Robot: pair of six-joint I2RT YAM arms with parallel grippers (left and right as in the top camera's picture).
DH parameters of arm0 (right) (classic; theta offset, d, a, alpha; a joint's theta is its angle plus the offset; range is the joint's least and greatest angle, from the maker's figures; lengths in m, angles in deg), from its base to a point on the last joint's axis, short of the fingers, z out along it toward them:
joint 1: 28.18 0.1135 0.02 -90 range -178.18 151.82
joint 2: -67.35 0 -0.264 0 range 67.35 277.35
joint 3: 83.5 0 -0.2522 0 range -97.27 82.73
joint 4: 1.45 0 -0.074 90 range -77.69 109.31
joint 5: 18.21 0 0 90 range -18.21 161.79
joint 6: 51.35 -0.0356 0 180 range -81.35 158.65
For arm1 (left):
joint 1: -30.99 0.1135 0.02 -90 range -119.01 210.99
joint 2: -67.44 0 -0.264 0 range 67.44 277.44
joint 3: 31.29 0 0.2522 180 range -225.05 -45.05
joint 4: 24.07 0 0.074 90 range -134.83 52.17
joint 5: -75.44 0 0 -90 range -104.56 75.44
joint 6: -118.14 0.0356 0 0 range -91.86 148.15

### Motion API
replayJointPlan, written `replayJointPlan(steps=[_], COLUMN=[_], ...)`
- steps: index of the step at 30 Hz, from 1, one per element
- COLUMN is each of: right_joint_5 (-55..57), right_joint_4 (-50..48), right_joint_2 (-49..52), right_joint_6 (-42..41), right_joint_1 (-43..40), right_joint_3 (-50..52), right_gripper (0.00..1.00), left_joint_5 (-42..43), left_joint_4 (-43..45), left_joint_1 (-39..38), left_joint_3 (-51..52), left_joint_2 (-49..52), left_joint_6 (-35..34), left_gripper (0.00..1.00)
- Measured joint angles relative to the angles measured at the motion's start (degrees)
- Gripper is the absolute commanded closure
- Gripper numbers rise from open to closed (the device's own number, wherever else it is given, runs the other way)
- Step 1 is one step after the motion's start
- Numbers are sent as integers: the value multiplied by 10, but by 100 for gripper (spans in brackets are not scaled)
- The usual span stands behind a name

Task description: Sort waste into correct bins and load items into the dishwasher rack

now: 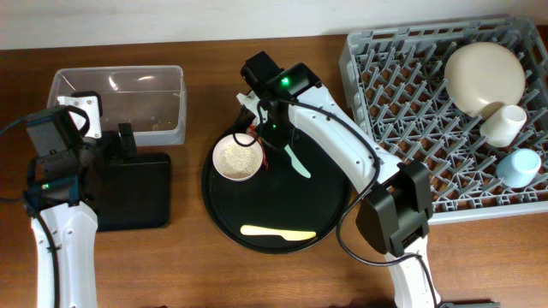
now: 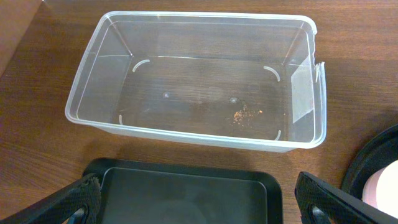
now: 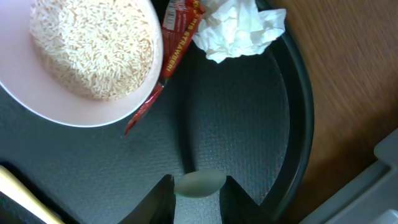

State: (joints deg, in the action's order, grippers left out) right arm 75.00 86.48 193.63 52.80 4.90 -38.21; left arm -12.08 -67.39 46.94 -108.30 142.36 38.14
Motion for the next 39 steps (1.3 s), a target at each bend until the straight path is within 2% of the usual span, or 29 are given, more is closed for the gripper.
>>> replayJointPlan(steps=[7,12,18,22,24,25,33,39], right_joint_5=[0,-1,-38,-66,-72,-74,-85,-108], right_joint_4=[21,68,81,79,77,73,-19,-67], right_joint_2=[-1,-8,-27,-27,-27,-27,-23,-23], right_joint_6=[-17,-26,-36,-46,-47,-50,-19,5], right_joint_1=[-31,-63,-71,-71,-71,-71,-89,-134], right_joint_3=[-30,-117,-132,-61,-11,20,221,267], right_gripper=[73,71,57,40,35,28,22,18], left_joint_5=[0,0,0,0,0,0,0,0], left_joint_4=[0,0,0,0,0,0,0,0], left_joint_1=[0,0,0,0,0,0,0,0], left_joint_3=[0,0,0,0,0,0,0,0], left_joint_2=[0,0,0,0,0,0,0,0], left_joint_6=[0,0,0,0,0,0,0,0], left_gripper=[1,1,1,1,1,1,1,1])
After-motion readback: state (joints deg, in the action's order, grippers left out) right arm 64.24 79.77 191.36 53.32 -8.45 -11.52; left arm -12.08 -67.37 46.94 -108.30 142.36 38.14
